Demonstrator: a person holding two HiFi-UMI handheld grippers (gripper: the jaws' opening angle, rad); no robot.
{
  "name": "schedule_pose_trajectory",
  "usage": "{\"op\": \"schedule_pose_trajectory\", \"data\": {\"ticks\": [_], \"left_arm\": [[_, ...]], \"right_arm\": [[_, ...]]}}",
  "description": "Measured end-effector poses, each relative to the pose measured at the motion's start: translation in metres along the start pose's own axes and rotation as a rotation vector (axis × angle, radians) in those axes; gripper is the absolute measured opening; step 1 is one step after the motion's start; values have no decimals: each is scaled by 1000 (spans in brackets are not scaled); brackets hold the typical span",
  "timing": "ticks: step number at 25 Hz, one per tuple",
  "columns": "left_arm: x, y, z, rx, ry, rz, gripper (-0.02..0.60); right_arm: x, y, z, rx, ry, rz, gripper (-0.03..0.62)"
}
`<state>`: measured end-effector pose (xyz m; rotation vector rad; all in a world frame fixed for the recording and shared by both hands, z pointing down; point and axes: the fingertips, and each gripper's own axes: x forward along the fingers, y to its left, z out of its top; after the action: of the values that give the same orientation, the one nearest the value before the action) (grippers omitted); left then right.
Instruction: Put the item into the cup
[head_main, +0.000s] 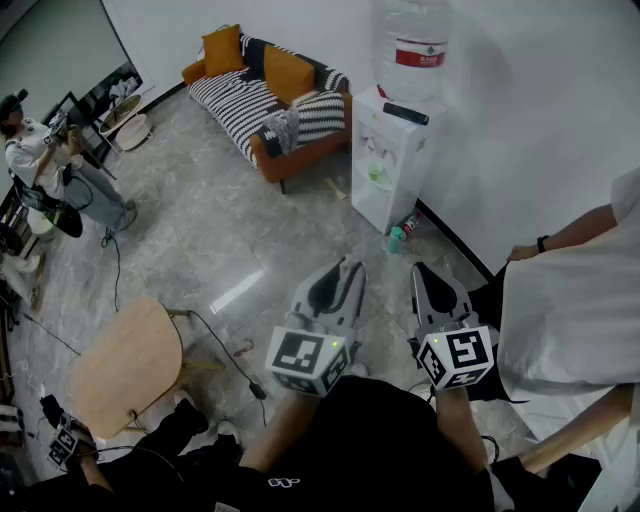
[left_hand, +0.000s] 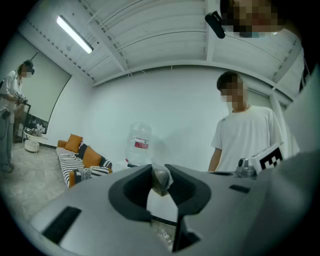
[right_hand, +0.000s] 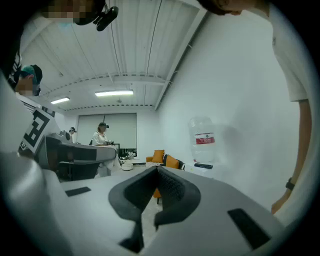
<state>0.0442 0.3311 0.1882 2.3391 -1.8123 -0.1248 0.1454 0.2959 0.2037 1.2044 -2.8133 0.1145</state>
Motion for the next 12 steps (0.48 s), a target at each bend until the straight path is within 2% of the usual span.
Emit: {"op": "schedule_pose_trajectory", "data": {"ticks": [6,12], "left_arm": [[8,-1,3,17,-17,-9,78],[4,14,0,8,-7,32,78]], "right_arm": [[7,-8,2,-21,-23,-23,11],[11,-7,-1,-25,-34,-34,11]]}}
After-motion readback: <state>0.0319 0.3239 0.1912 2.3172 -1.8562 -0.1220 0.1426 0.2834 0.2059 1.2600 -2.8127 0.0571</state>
